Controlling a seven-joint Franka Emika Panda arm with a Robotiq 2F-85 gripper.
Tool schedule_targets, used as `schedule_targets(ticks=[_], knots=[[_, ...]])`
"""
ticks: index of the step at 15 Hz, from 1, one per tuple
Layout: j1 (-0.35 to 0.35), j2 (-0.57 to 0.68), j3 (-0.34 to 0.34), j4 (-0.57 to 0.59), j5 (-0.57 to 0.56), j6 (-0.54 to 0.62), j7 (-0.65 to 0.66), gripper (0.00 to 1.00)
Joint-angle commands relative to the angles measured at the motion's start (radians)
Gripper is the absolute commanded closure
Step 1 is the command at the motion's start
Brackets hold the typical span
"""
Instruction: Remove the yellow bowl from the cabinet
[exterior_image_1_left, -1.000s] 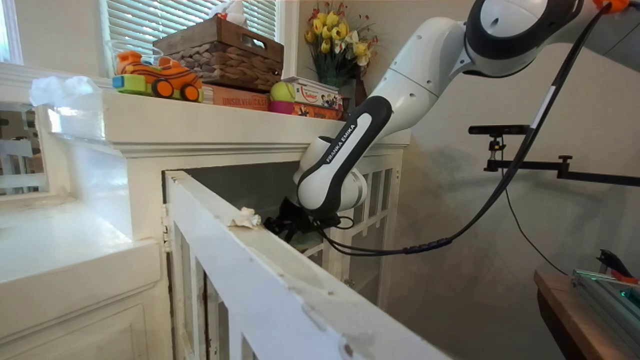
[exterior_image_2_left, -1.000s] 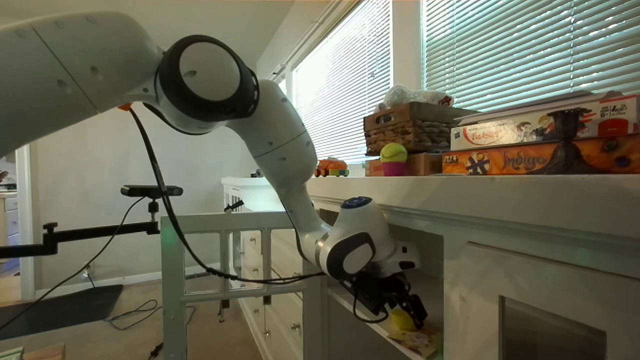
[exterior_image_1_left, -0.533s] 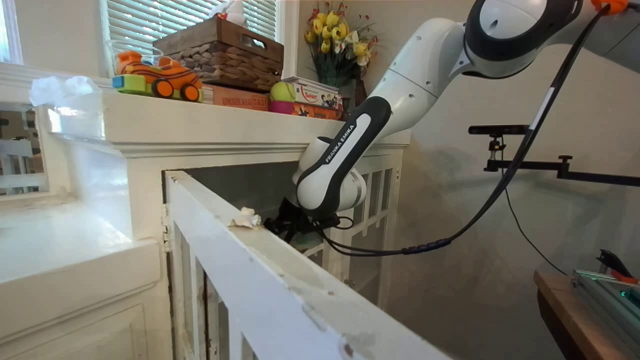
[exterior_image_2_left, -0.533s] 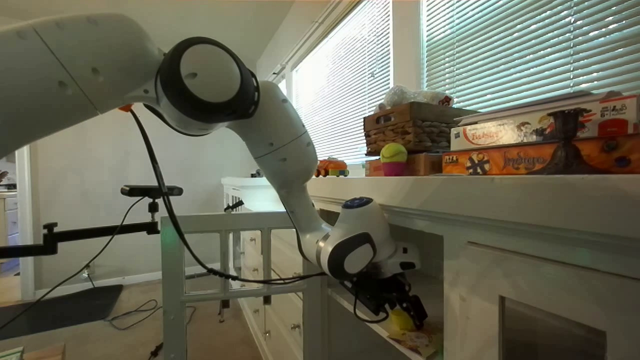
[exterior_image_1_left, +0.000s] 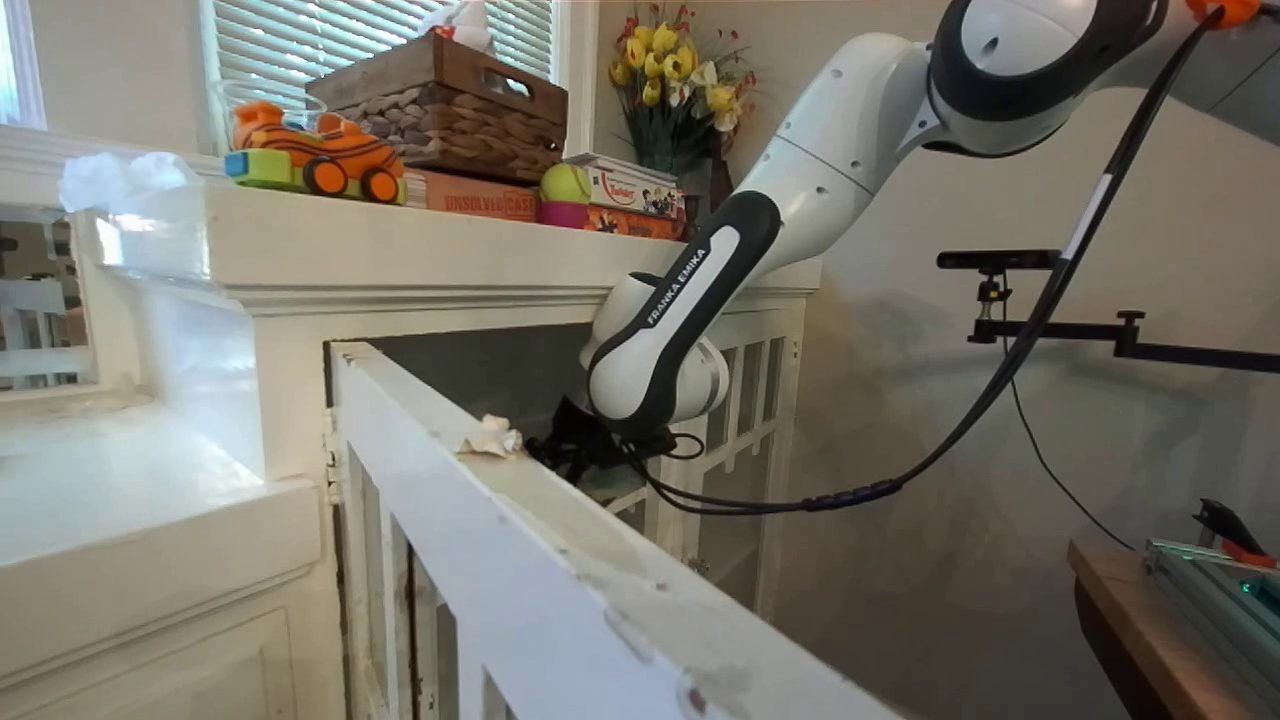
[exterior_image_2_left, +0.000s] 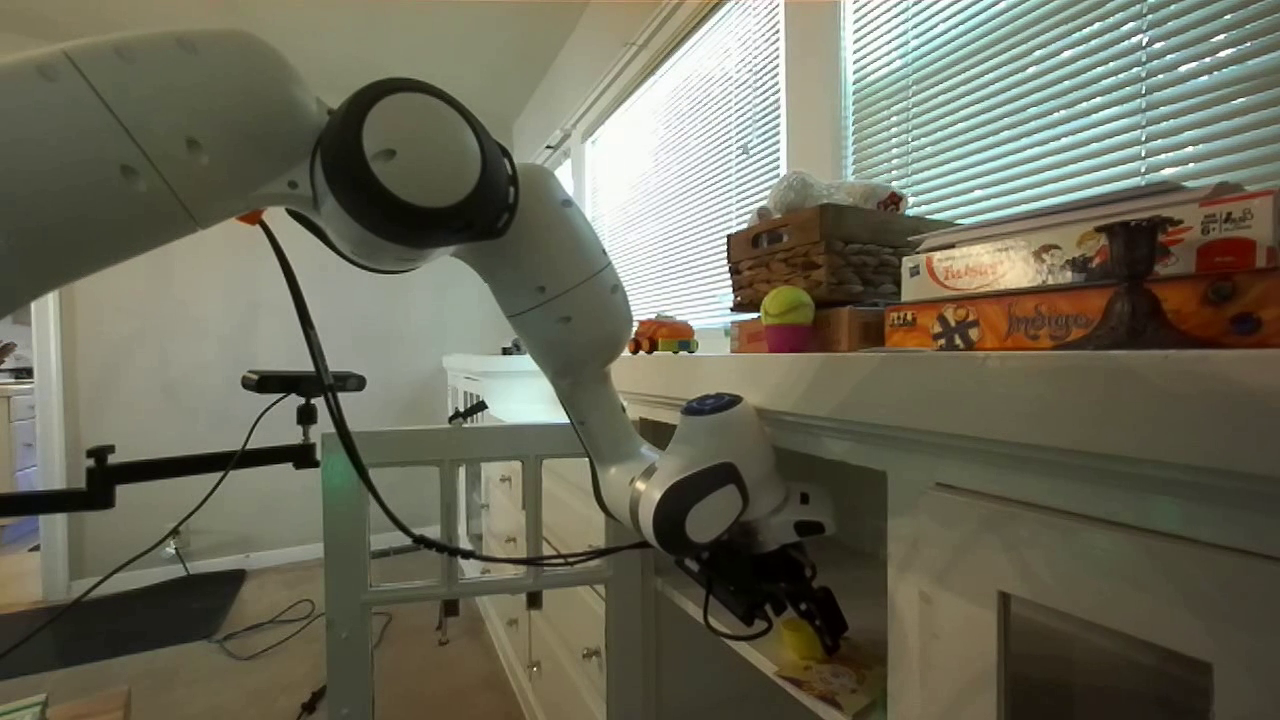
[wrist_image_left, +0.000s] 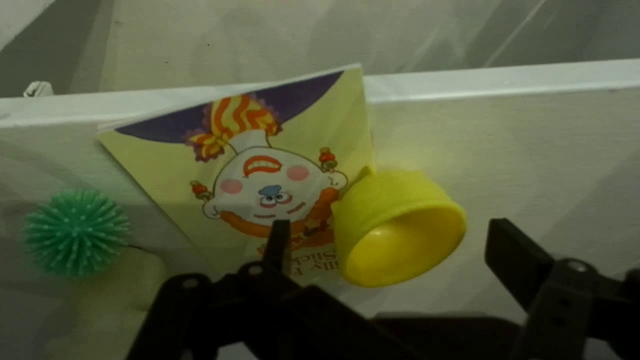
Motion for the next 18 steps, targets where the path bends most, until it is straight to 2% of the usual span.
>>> schedule_targets(ticks=[1,18], knots=[[0.012,0.031,-0.006,0.05,-0.009,-0.026,-0.007,0.0],[0.02,0.06,-0.007,0.086,-0.009,-0.044,-0.006,0.01]])
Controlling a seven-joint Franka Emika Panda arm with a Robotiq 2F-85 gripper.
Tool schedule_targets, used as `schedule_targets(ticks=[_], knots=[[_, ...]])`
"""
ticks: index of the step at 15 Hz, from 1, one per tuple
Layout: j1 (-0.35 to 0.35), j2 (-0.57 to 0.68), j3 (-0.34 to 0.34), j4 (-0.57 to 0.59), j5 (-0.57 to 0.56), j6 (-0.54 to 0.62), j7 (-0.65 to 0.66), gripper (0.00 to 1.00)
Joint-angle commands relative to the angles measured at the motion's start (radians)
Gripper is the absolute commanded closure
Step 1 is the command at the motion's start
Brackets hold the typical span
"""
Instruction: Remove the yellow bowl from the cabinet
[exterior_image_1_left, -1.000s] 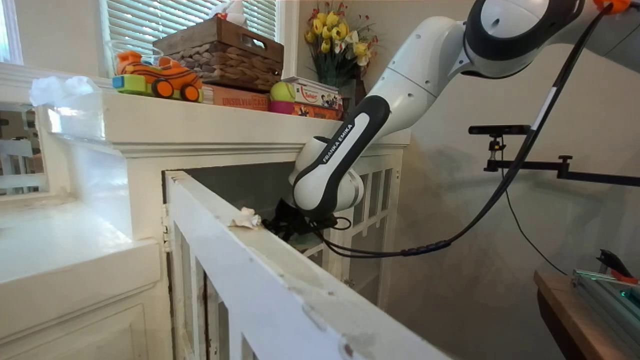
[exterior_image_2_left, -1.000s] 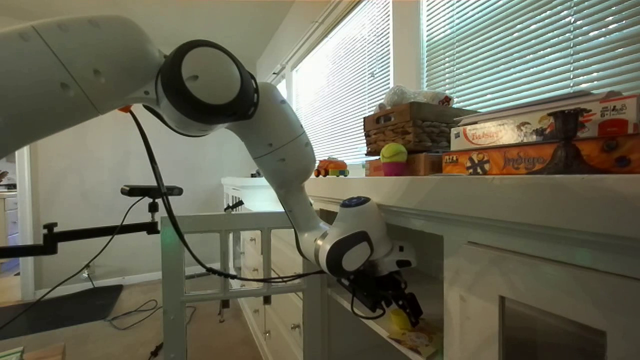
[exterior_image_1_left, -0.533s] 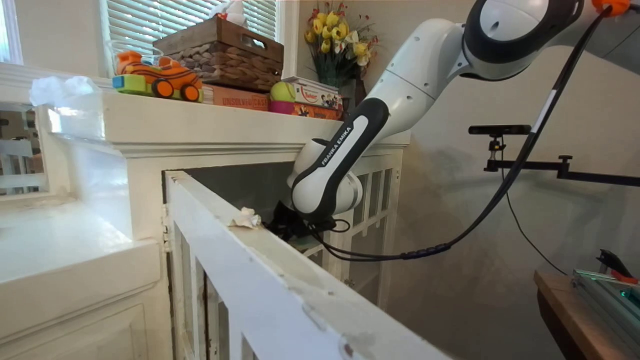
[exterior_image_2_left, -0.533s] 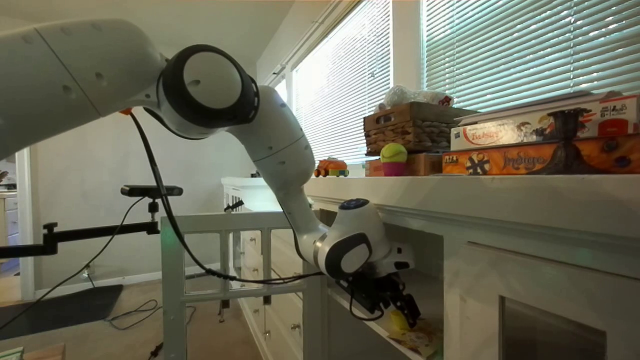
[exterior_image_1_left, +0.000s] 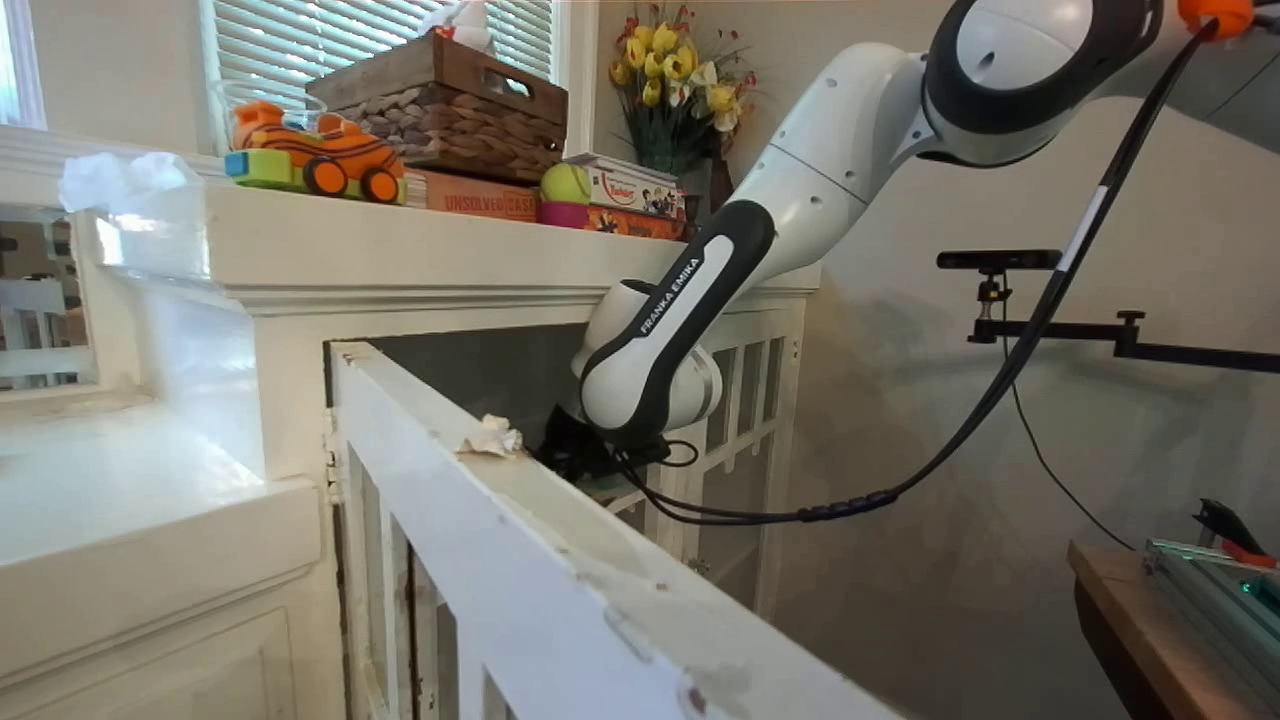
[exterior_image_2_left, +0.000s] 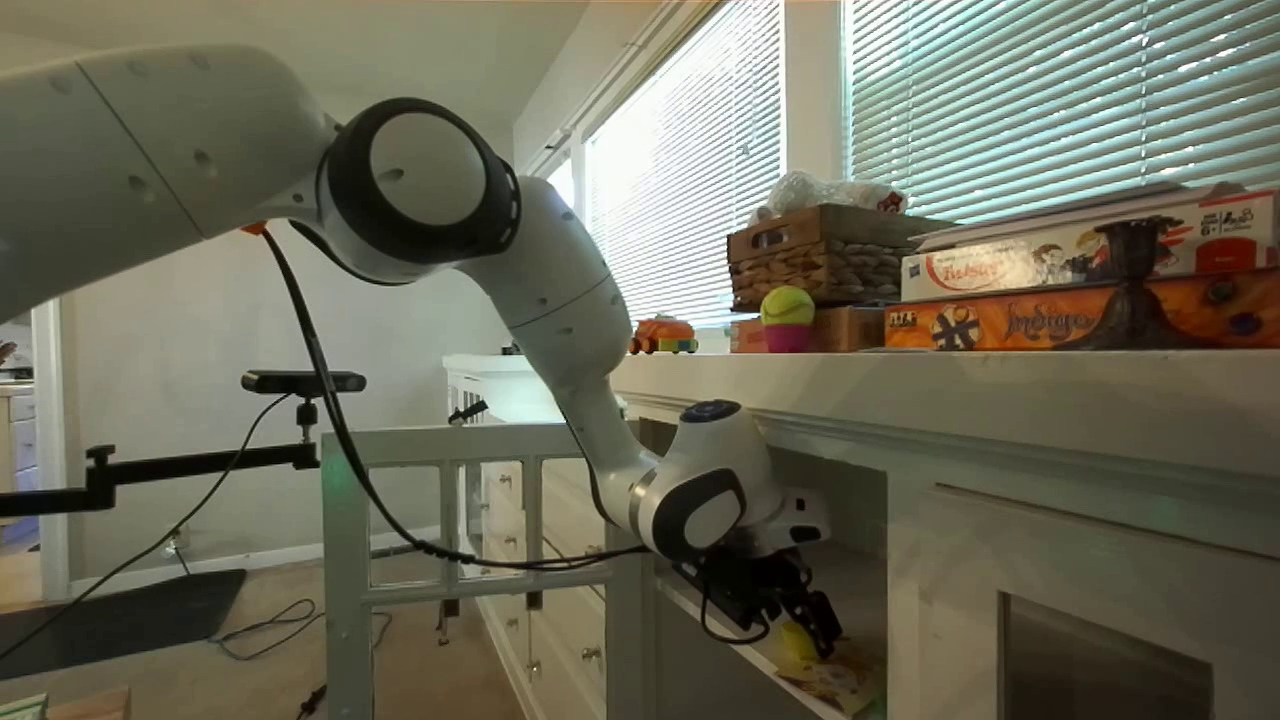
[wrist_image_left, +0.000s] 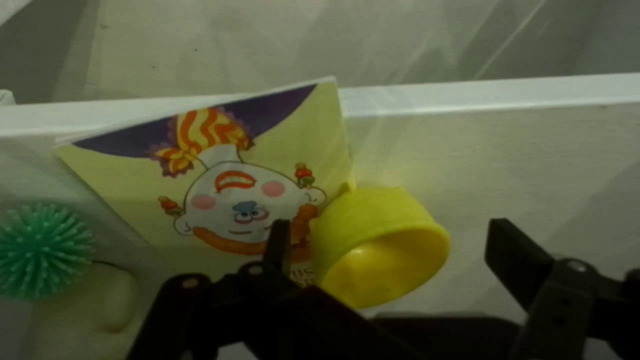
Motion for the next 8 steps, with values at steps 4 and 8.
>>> schedule_targets(ticks=[4,8], knots=[[0.007,0.036,-0.005,0.061,-0.01,-0.04,-0.008,0.4],[0.006,0.039,-0.004,0.066,-0.01,-0.046,-0.008,0.61]])
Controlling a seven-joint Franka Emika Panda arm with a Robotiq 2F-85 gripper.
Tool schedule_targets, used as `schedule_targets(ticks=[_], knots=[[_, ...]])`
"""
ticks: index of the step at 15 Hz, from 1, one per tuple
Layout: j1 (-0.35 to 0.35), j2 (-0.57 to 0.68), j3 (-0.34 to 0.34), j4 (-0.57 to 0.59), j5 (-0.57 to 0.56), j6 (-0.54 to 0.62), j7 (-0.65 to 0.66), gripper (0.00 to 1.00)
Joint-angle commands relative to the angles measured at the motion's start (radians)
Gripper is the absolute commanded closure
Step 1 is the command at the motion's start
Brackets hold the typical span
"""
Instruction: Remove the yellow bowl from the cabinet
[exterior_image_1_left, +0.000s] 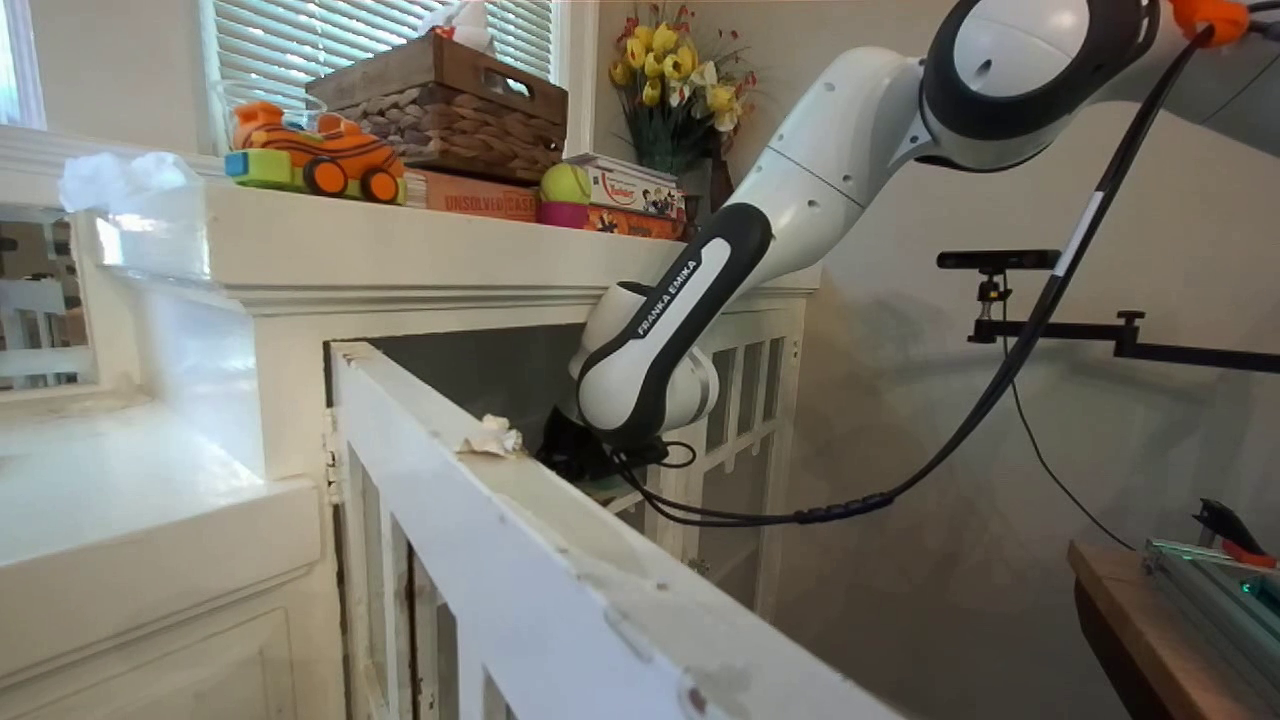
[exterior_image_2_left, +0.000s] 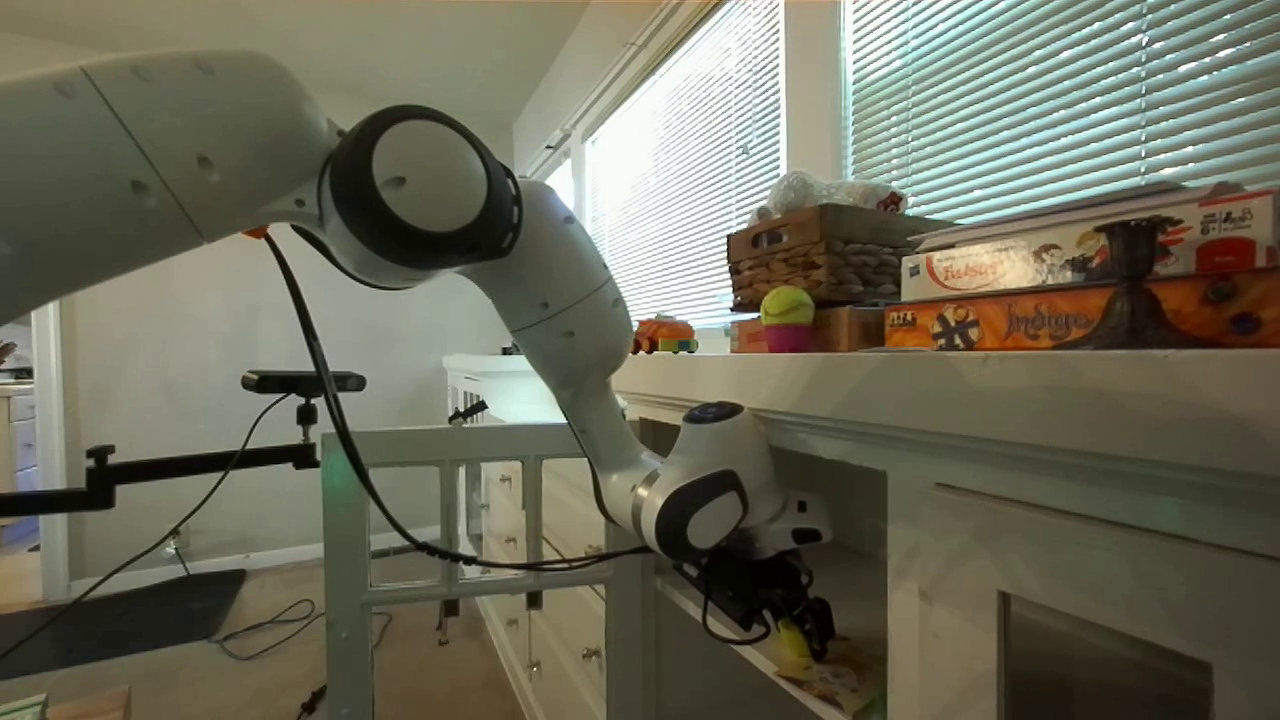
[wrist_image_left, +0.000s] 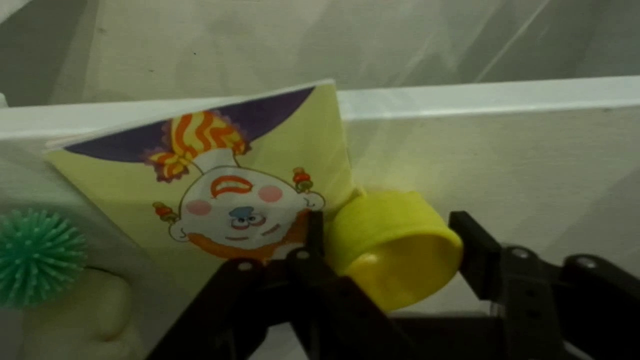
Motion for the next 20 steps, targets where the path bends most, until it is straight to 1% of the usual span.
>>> schedule_targets(ticks=[1,7,12,15,20], knots=[[0.006,0.026,-0.004,0.045,-0.01,-0.026,-0.008,0.61],[0.012,0.003,-0.008,0.02,-0.006,-0.033,-0.001,0.61],[0.018,-0.072,-0.003,-0.071,-0.011,-0.039,-0.011,0.61],[0.012,-0.118,0.015,-0.132,-0.013,-0.051,-0.026,0.61],[-0.003,-0.22,0.057,-0.265,-0.015,-0.076,-0.07,0.61]])
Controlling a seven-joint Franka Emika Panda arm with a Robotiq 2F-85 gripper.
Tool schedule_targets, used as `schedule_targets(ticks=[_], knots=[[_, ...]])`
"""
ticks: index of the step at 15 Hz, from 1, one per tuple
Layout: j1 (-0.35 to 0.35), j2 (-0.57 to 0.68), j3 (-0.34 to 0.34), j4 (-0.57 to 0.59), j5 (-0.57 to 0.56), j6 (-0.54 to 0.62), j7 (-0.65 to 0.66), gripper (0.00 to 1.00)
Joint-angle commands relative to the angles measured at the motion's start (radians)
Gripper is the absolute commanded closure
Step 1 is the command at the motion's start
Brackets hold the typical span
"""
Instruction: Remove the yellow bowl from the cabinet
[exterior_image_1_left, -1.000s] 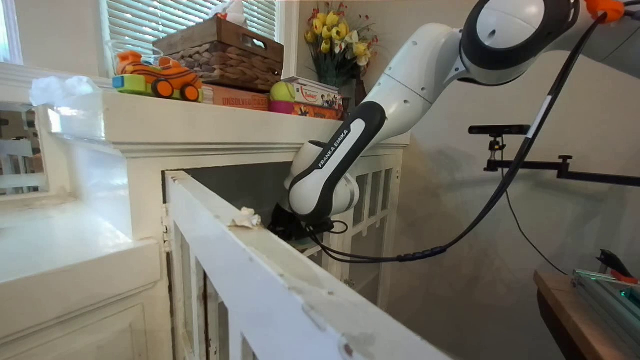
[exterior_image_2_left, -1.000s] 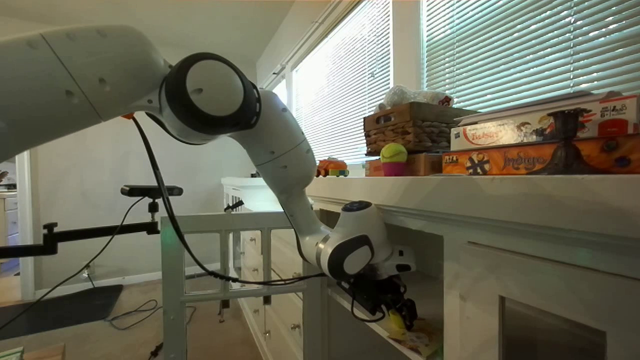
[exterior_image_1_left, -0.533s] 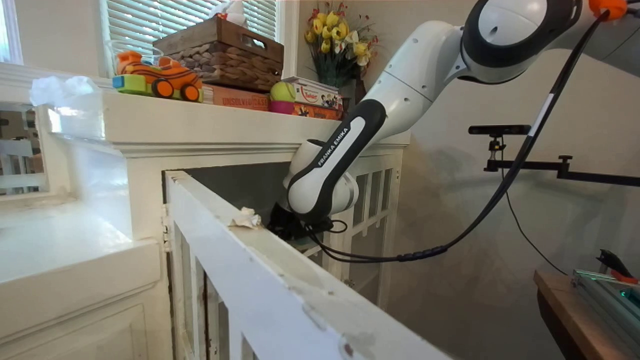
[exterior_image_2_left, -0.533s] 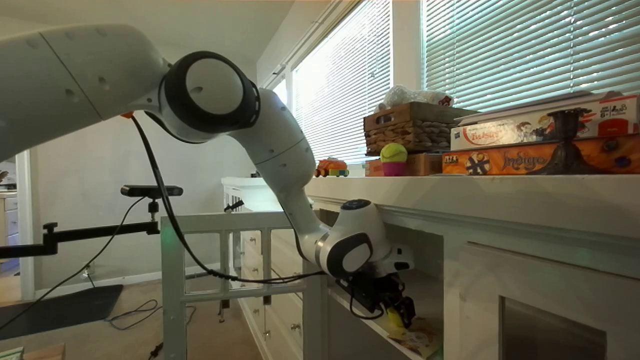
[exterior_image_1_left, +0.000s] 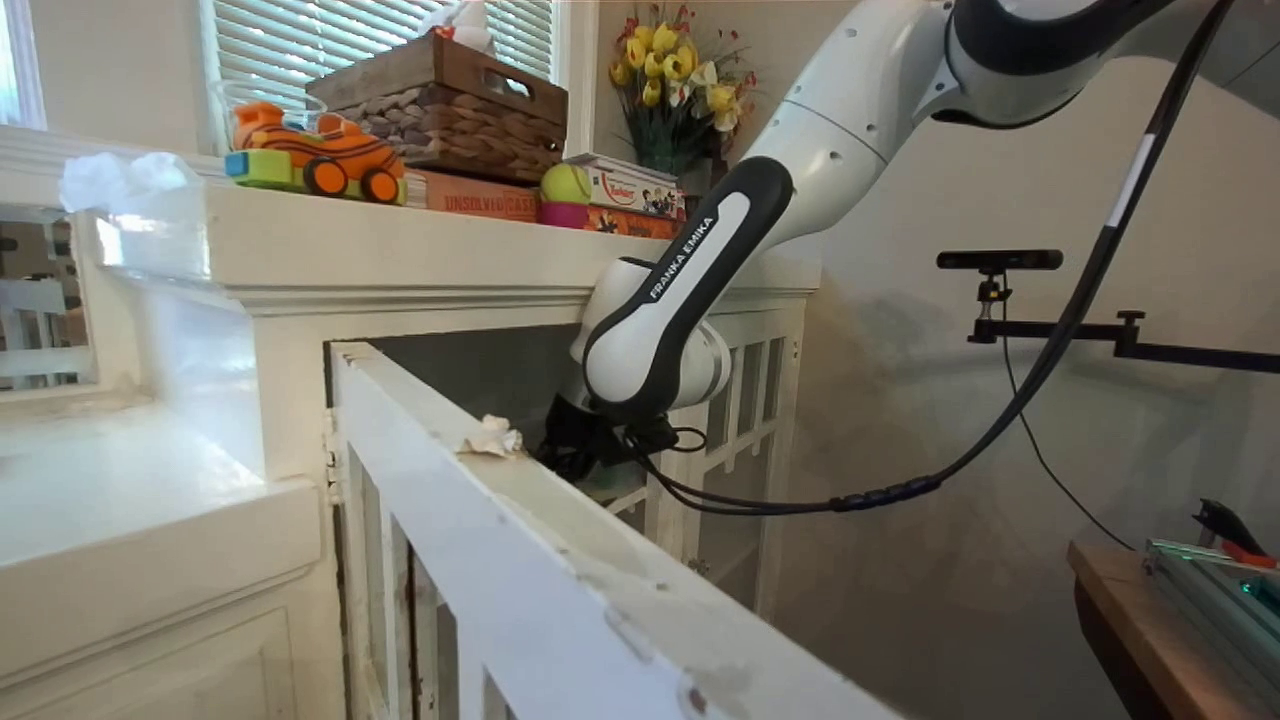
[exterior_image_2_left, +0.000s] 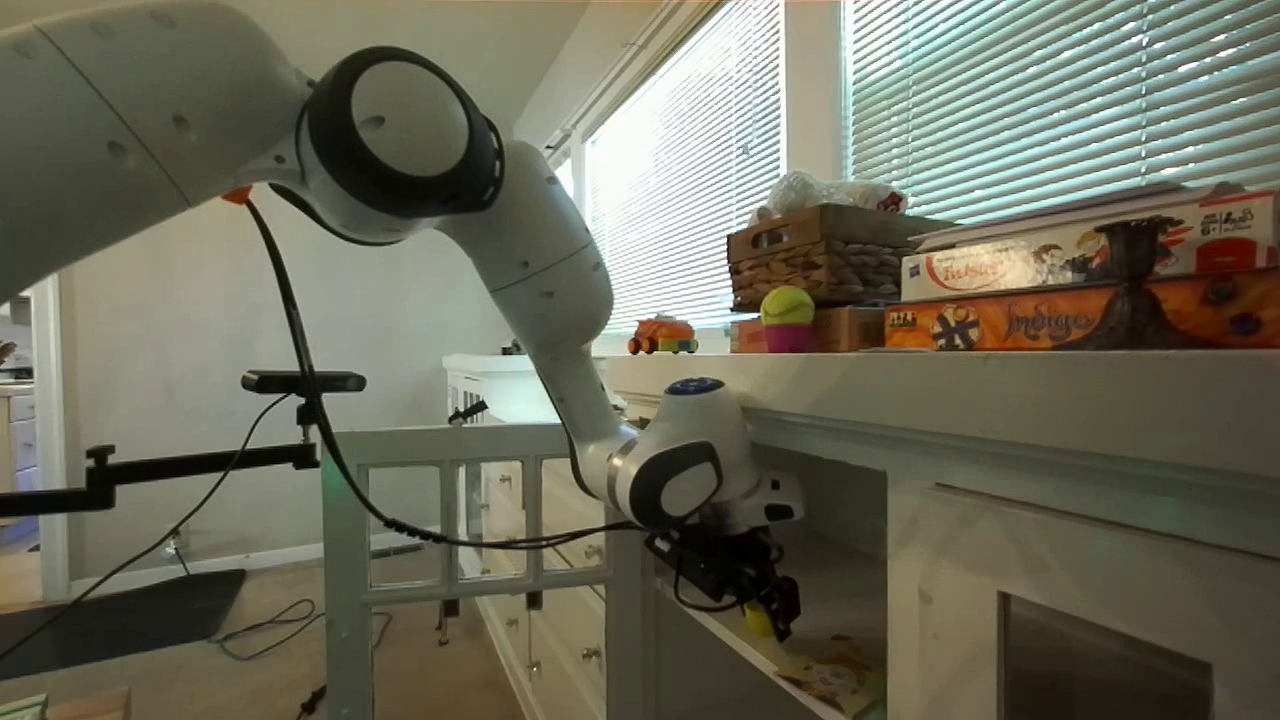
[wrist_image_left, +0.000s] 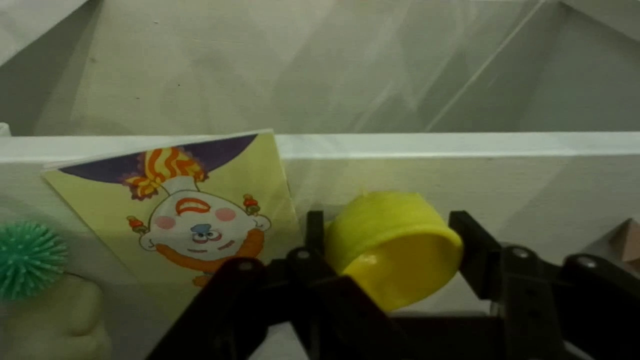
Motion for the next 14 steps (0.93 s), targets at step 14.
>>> schedule_targets(ticks=[14], knots=[[-0.238,-0.443,0.268,-0.53,0.02,-0.157,-0.345,0.61]])
